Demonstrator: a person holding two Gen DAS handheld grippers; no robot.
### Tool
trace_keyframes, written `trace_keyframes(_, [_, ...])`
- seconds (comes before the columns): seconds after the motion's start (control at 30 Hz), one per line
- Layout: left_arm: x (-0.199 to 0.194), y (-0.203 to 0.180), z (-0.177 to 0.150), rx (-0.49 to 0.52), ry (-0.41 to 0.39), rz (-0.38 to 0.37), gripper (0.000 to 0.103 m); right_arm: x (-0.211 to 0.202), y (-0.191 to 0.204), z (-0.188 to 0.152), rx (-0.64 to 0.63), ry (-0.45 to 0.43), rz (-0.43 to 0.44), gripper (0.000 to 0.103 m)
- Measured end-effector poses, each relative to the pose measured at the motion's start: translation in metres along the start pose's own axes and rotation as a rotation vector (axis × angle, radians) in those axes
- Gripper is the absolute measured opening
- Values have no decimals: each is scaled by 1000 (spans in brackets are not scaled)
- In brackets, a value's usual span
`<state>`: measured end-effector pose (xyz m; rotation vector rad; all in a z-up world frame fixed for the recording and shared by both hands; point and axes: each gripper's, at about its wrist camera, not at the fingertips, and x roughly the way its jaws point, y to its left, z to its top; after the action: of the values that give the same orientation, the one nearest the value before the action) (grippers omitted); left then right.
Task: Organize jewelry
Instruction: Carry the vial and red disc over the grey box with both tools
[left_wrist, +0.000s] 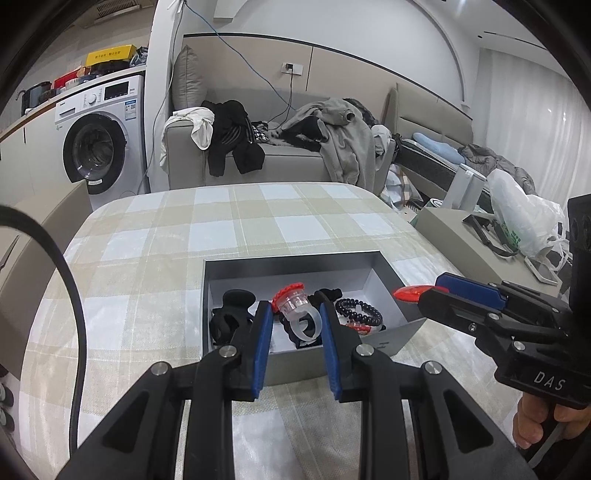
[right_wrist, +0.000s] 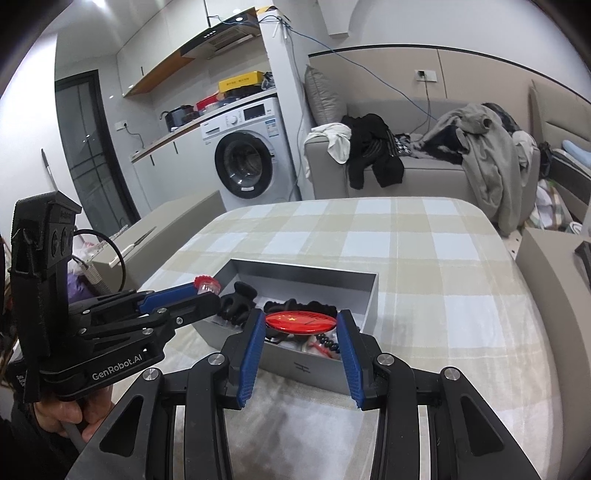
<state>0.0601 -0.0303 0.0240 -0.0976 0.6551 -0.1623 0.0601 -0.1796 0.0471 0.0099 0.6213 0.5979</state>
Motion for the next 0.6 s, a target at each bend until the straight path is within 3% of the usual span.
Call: trace_keyframes(0.6, [18, 7, 3, -7, 18, 26, 21, 23, -2, -1, 2, 35, -1, 38])
